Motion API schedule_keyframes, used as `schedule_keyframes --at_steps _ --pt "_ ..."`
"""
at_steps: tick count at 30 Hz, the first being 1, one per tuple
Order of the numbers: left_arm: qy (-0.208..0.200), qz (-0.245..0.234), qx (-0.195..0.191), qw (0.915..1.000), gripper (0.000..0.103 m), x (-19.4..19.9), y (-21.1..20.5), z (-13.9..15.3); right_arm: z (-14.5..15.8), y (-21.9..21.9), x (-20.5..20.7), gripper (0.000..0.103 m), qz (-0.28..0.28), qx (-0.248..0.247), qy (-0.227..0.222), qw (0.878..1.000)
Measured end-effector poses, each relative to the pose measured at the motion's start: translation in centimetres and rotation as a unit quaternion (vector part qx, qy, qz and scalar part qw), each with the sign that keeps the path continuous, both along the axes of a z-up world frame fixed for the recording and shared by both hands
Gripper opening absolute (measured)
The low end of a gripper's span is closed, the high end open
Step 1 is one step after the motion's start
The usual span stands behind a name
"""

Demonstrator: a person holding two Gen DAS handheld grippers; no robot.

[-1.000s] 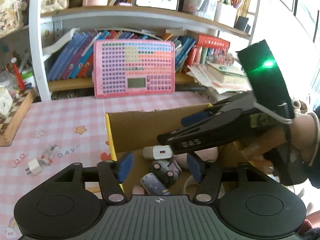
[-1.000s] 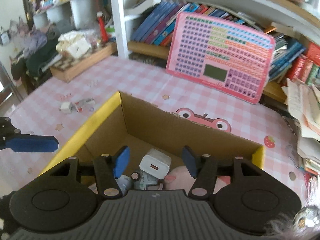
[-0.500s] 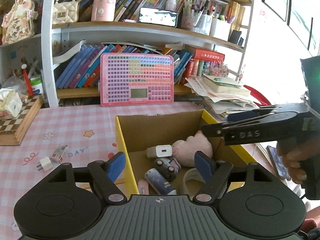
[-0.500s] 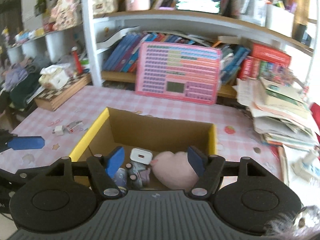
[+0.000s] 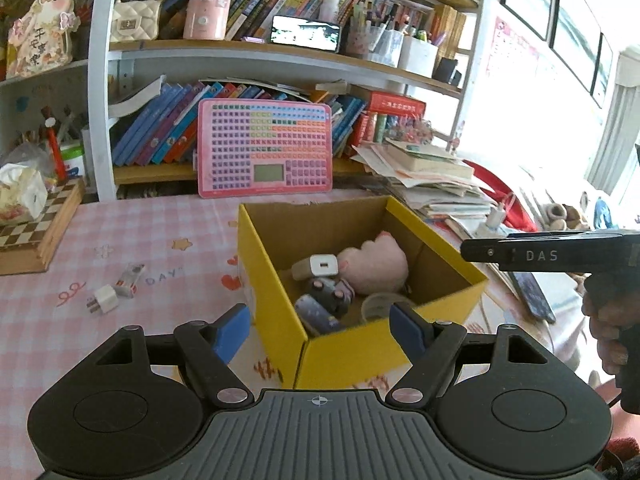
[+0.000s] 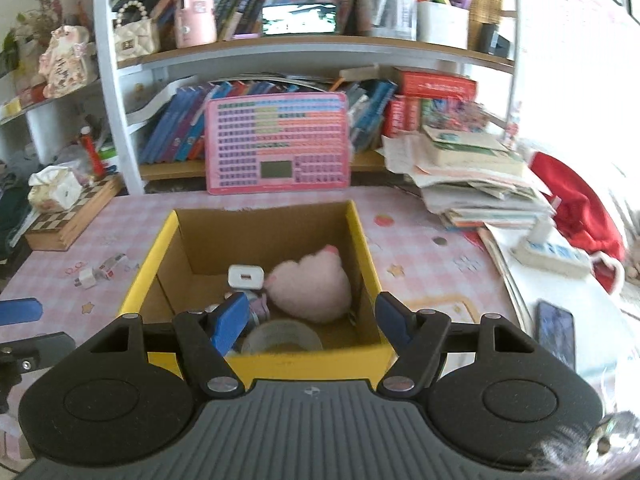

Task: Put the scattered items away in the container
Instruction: 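Withdraw both open tools from the box back over the table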

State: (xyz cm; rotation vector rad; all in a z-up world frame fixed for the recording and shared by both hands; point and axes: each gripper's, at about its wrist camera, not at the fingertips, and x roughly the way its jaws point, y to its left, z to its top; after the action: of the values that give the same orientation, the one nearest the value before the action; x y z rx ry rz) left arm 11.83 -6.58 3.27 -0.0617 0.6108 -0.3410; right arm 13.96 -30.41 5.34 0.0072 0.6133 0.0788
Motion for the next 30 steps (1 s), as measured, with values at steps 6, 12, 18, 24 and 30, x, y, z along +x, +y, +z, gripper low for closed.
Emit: schedule_keyframes --at_steps 6,12,18,24,30 --pt "0.006 -0.012 -0.002 0.9999 0.079 -2.2 1.6 -0.2 -0.8 1.0 -3.5 0.068 -0.027 -0.002 0.011 1.0" --pt "0.01 -0.018 -0.002 0.9998 0.079 -3.8 3.1 -0.3 -1.6 2.5 -6.2 0.069 -0.042 -0.011 0.018 0.999" --pt "0.021 -0.015 0.007 0.9997 0.08 -5.2 4.7 -0.8 -3.4 4.6 -8.3 0.072 -0.038 -0.02 0.039 0.998" --pt "0.044 -0.018 0.02 0.9987 0.08 -6.6 5.8 -1.5 -4.9 7.4 -9.7 0.072 -0.01 -0.018 0.065 0.998" --pt "0.067 -0.026 0.028 0.997 0.08 -8.0 6.5 -2.5 -5.8 10.0 -10.5 0.072 0.027 -0.02 0.089 0.995"
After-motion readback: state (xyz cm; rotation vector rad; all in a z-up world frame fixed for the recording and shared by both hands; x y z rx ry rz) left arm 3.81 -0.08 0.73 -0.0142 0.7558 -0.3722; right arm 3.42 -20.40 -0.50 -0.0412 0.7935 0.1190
